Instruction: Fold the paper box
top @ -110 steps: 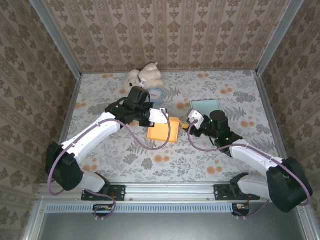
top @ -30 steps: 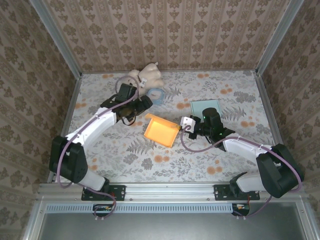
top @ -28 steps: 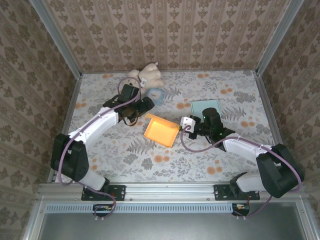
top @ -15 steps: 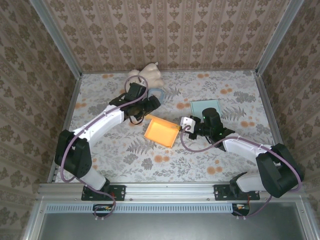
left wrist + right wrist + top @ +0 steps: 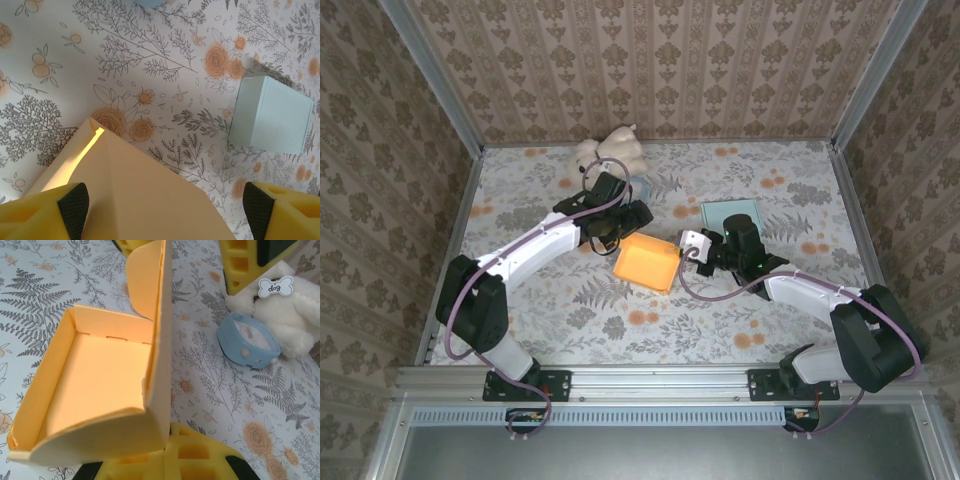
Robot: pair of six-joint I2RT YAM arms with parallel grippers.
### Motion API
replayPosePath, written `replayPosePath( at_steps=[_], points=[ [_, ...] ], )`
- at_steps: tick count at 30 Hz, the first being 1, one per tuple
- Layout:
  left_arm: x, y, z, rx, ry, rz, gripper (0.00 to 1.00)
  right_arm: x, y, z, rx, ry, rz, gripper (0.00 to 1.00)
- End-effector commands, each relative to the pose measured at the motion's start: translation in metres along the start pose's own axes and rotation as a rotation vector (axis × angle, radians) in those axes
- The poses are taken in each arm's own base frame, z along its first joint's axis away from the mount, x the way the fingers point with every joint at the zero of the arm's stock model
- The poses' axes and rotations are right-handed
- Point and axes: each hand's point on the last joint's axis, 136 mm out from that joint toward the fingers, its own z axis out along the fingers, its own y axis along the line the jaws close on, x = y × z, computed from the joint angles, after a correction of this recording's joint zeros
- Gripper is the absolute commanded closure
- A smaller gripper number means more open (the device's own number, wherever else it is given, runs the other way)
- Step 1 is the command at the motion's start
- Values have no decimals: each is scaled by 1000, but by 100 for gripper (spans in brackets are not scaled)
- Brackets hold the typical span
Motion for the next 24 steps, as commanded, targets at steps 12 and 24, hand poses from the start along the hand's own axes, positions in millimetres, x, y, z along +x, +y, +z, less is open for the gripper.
replayPosePath(
  at_steps=[12, 24],
  points=[
    [39, 6, 18, -66, -4, 34, 28, -1, 6, 6, -17, 23, -22, 97],
    [45, 56, 27, -185, -48, 36, 31, 23, -3, 3, 69, 159, 16, 63]
  ],
)
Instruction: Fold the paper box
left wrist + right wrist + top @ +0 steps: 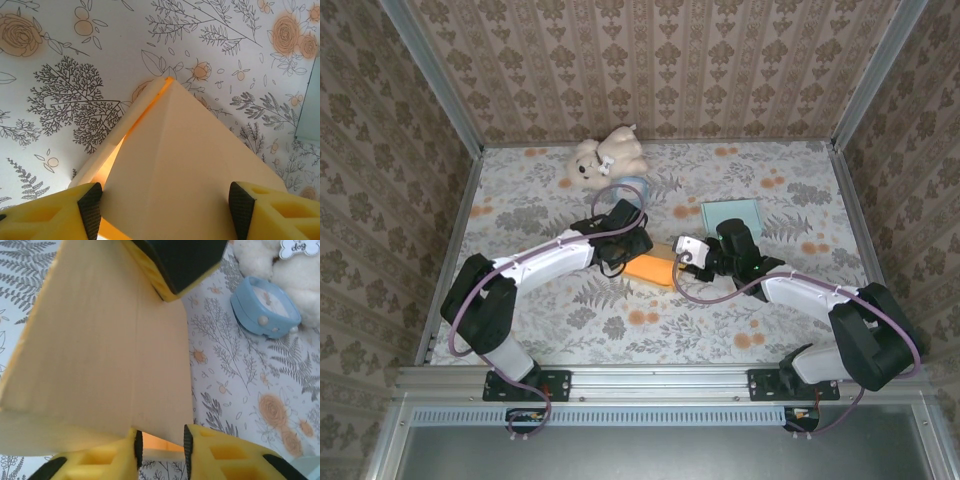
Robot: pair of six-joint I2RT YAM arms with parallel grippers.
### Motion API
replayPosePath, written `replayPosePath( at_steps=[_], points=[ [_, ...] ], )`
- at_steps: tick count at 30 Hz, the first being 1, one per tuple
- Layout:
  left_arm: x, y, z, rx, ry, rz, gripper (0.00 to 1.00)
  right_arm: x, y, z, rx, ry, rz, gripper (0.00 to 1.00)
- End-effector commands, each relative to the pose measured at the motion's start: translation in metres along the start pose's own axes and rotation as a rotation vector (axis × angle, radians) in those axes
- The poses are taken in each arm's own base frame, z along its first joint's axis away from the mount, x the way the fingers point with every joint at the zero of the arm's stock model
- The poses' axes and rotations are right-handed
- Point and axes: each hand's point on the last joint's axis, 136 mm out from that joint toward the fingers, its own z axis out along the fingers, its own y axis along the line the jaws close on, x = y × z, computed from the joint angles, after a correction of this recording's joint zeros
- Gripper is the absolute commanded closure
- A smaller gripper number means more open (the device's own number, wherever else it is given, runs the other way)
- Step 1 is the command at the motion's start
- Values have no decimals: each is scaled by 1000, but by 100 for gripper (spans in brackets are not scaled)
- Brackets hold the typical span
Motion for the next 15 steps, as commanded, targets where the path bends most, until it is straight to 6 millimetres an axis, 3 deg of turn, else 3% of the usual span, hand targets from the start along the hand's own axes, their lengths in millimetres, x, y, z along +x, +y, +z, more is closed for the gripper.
replayPosePath(
  at_steps=[1, 8, 15],
  points=[
    [7, 15, 1, -37, 2, -3, 31, 2, -15, -1, 82, 39, 19, 59],
    [6, 26, -4, -66, -30, -7, 32, 23, -13, -6, 130, 104, 112, 44],
    [3, 36, -15, -88, -72, -3, 31, 30, -29, -24, 269, 133, 318, 43]
  ],
)
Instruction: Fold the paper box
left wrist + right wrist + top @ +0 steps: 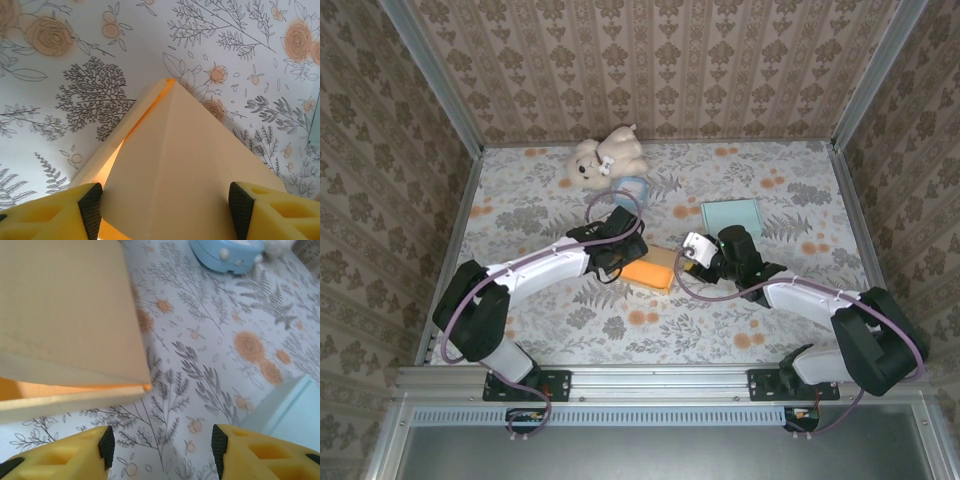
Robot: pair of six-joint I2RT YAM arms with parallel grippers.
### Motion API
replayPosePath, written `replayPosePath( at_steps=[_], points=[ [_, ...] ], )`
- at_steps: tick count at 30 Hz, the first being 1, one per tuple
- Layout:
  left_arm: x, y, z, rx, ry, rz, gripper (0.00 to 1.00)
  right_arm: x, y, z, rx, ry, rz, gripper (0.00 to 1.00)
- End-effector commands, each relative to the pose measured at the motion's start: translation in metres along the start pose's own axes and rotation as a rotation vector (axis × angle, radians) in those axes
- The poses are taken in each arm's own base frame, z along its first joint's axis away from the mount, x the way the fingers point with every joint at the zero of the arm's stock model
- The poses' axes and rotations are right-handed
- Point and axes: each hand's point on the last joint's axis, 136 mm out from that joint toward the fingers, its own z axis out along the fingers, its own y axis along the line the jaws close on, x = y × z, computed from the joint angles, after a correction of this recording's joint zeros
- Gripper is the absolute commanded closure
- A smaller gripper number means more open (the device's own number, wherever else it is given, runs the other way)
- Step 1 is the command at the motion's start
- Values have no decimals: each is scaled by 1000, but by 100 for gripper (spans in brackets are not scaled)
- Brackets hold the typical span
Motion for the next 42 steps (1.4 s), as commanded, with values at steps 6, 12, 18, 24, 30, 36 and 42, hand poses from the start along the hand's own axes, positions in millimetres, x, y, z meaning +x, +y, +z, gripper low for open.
replayPosePath(
  at_steps=[6, 12, 18, 24, 30, 36, 42],
  points=[
    [7, 25, -4, -80, -25, 10, 30, 1, -36, -37, 263, 135, 344, 38],
    [12, 28, -4, -94, -36, 18, 30, -20, -27, -39, 177, 173, 748, 37],
    [15, 31, -3, -106, -40, 36, 28, -42, -3, -16, 88, 160, 984, 34],
    [16, 38, -6, -116, -60, 53, 26, -38, 22, 12, 67, 188, 987, 33],
    [15, 48, -8, -130, -86, 60, 23, -12, 44, 32, 73, 259, 966, 33],
    [15, 61, -14, -155, -125, 84, 21, 8, 48, 37, 104, 298, 947, 33],
    [17, 82, -21, -183, -172, 122, 17, 16, 47, 33, 126, 301, 921, 33]
  ],
)
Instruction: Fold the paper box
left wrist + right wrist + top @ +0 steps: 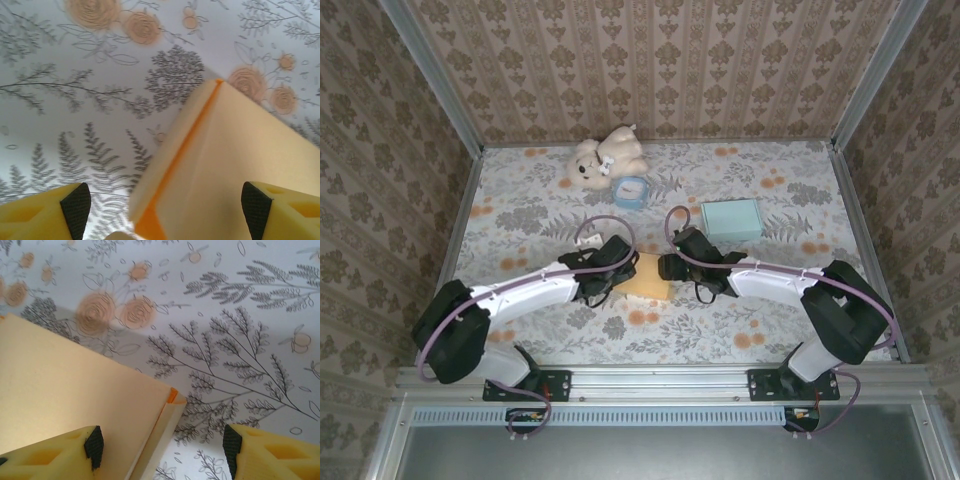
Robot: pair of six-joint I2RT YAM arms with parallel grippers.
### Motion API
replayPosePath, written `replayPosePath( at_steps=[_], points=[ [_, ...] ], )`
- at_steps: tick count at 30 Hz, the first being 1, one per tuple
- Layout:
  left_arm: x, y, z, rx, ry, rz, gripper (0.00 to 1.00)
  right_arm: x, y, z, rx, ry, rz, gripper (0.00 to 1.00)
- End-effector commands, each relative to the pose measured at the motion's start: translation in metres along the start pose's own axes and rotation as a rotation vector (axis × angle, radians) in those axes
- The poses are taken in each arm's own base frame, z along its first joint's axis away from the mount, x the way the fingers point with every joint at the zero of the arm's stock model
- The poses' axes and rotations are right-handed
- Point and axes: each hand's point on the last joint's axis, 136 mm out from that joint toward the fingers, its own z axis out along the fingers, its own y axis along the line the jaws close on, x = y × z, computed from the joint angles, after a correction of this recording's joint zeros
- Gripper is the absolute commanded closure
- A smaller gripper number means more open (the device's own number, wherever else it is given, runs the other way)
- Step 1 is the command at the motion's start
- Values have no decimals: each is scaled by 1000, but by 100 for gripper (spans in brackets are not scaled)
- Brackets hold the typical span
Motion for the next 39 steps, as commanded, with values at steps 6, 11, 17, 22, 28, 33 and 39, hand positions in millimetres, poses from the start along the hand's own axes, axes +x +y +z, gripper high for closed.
replayPosePath(
  at_steps=[6, 11, 17, 22, 28, 33, 39],
  points=[
    [6, 31, -2, -52, -52, 107, 16, 19, -19, 5, 62, 18, -35, 33],
    [7, 21, -7, 12, -92, 164, 16, 21, -21, 3, 58, 0, -35, 33],
    [8, 19, -4, 55, -121, 201, 15, 19, -23, 3, 65, -23, -56, 33],
    [4, 13, -11, 124, -138, 185, 15, 18, -23, 5, 59, -34, -36, 33],
    [5, 6, -21, 197, -57, 153, 4, 22, -22, 5, 40, -56, -9, 33],
    [9, 15, -18, 156, 18, -3, 0, 25, -19, 3, 19, -61, -7, 33],
    [8, 12, -30, 54, 117, -143, 0, 29, -18, 6, 12, -52, -19, 33]
  ],
)
